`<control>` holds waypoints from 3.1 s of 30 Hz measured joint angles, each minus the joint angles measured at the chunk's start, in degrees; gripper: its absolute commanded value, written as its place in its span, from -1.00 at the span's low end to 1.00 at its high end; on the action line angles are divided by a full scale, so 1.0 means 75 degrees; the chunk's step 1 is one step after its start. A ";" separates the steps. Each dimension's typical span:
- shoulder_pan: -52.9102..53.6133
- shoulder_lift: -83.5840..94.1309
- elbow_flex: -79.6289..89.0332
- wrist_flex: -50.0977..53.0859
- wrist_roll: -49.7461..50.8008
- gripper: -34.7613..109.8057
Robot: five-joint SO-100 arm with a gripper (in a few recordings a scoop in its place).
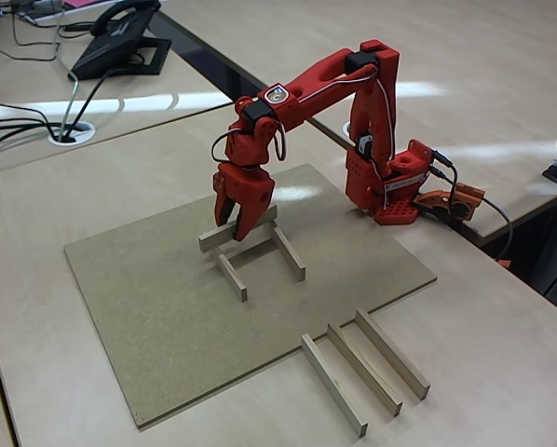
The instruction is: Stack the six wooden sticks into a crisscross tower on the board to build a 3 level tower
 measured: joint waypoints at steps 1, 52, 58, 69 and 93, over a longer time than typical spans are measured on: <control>0.0000 0.0000 0.0000 -0.0023 0.0000 -0.30; -0.5590 0.1102 -0.2004 0.1969 -0.1043 -0.33; -0.6797 -0.0187 -0.2648 0.2227 -0.1184 -0.29; -0.7664 -0.1195 -0.2613 0.1605 -0.1090 -0.19; -0.8027 -0.2344 -0.2508 0.0281 -0.0328 -0.21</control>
